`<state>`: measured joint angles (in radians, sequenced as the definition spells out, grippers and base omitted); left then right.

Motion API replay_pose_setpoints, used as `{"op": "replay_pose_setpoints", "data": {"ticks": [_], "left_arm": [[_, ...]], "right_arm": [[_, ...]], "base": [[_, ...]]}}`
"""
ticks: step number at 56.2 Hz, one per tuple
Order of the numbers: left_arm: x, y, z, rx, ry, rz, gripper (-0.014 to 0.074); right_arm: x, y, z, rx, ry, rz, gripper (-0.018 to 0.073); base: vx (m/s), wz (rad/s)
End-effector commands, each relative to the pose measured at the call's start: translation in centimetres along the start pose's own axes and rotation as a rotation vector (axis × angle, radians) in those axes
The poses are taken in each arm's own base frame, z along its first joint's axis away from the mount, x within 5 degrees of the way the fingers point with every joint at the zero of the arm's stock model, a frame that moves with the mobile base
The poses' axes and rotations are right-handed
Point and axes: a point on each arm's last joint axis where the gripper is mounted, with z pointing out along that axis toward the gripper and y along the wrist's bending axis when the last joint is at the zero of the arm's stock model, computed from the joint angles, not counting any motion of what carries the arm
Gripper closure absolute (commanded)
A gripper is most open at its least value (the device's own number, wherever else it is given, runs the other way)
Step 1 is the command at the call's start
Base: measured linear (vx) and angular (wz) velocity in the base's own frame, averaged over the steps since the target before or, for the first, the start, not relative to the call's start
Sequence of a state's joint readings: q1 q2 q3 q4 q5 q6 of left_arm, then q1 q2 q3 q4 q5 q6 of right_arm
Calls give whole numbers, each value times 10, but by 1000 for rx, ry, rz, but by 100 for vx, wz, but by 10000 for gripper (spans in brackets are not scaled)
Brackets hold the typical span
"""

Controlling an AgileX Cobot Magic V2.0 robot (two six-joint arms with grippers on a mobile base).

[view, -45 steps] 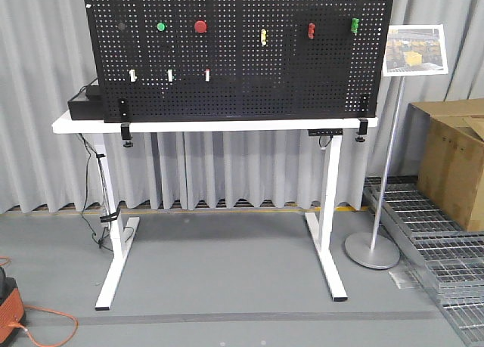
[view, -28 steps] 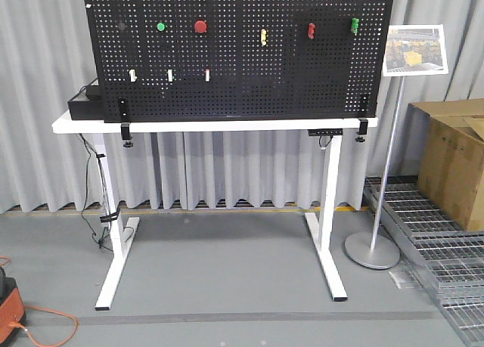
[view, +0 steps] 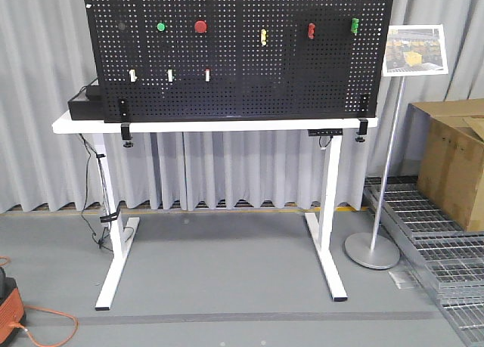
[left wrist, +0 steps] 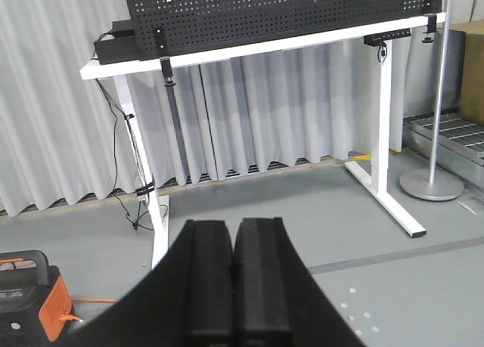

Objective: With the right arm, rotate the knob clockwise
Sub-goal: 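Drive the base forward toward the black pegboard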

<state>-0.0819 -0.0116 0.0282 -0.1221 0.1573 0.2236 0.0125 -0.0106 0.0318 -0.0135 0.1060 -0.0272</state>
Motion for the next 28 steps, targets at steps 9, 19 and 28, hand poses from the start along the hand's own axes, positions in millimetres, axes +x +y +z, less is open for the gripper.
{"op": "replay_pose_setpoints", "data": {"ticks": [9,19,28], "left_arm": [[2,0,1,-9,-68,-8,603],[2,0,1,-9,-68,-8,603],[2,0,1,-9,-68,-8,603]], "right_arm": [[-6,0,-1,6,-88,-5,566],[-6,0,-1,6,-88,-5,566],[-6,0,-1,6,-88,-5,566]], "base": [[0,0],[1,-1],[5,-2]]}}
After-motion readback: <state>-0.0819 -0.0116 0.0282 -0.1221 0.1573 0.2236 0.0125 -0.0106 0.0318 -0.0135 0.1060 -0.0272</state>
